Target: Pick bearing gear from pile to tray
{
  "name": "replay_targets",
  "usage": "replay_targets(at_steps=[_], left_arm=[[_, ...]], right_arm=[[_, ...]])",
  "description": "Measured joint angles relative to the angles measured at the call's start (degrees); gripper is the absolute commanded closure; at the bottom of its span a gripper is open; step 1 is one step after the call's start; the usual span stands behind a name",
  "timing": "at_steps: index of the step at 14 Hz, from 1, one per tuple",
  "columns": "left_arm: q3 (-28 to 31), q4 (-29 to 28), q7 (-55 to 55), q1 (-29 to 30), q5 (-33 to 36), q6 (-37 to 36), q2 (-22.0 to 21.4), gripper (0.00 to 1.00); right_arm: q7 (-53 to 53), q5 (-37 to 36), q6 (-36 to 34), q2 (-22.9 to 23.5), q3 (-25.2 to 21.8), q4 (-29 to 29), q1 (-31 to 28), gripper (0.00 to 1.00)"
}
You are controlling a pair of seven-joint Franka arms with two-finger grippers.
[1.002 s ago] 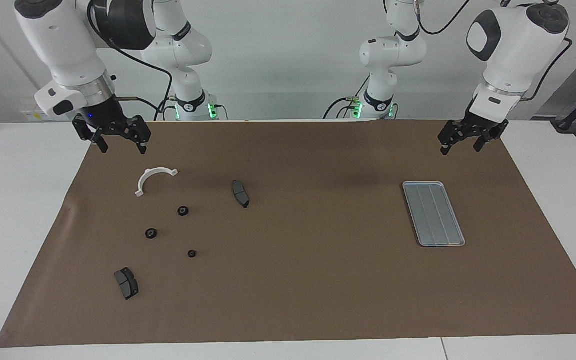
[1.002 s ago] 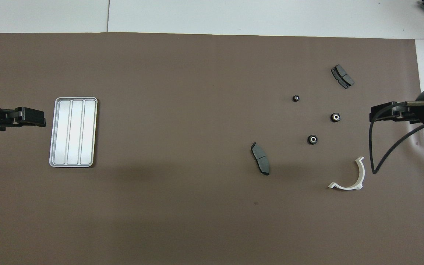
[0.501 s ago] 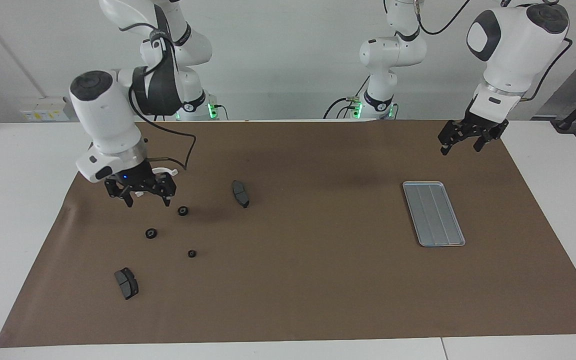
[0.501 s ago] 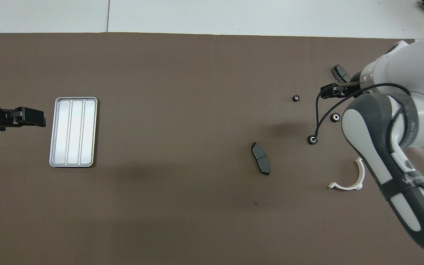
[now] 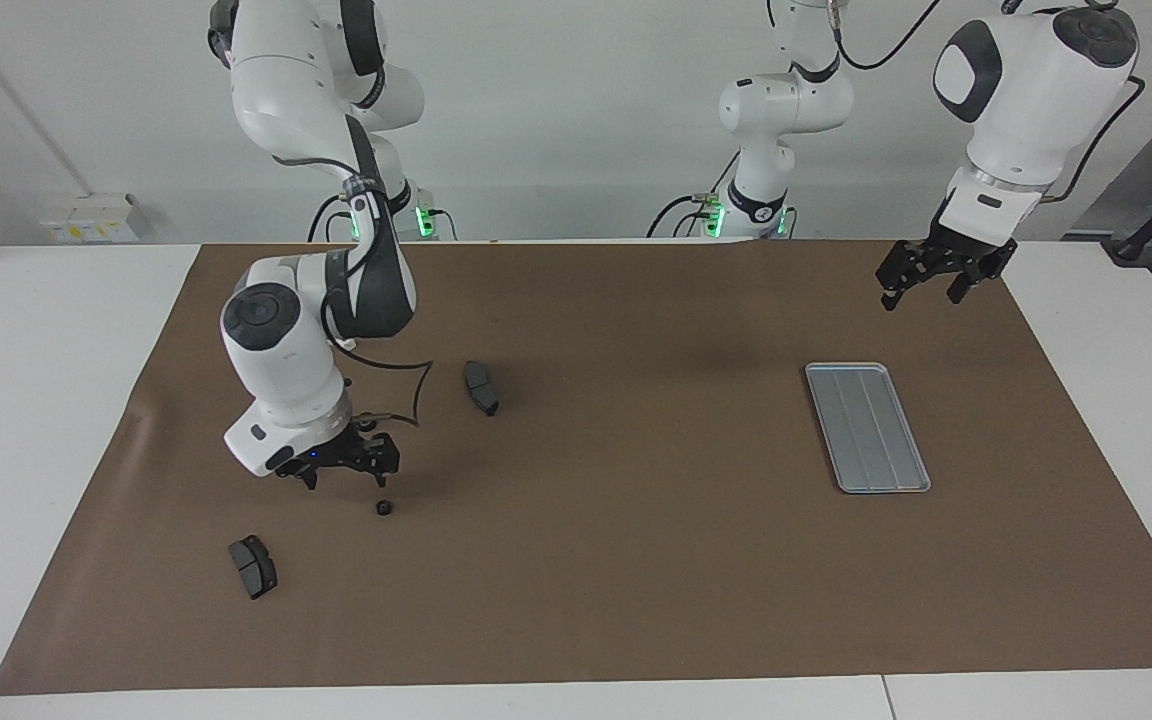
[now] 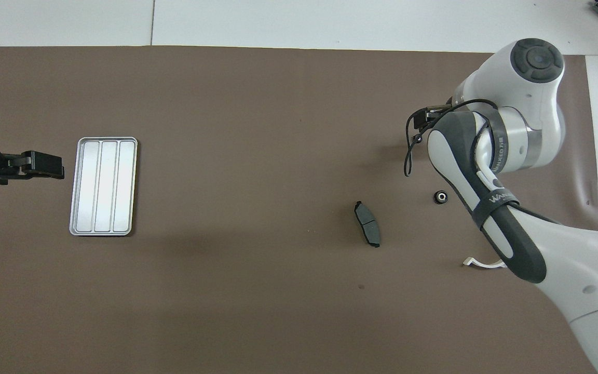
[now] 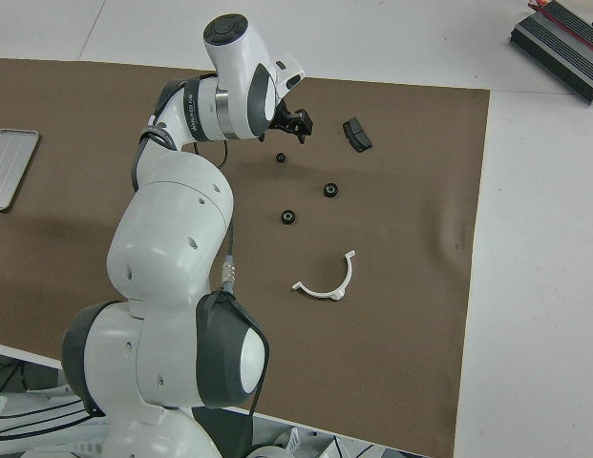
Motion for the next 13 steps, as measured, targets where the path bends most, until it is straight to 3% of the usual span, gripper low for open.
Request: replay_targets(at_steps=[5,9,13], left_arm=[[0.0,0.0,0.0,0.0,0.0,0.0,0.0,0.0],[0.0,0.0,0.0,0.0,0.0,0.0,0.0,0.0],[0.0,0.0,0.0,0.0,0.0,0.0,0.0,0.0]], right_arm=[[1.3,0.0,3.6,4.3,0.4,1.9,0.5,0.0],[1.3,0.0,5.1,5.5,0.4,1.8,0.4,0.31],[1.3,0.1,5.1,5.9,0.4,0.3,0.5,0.37]])
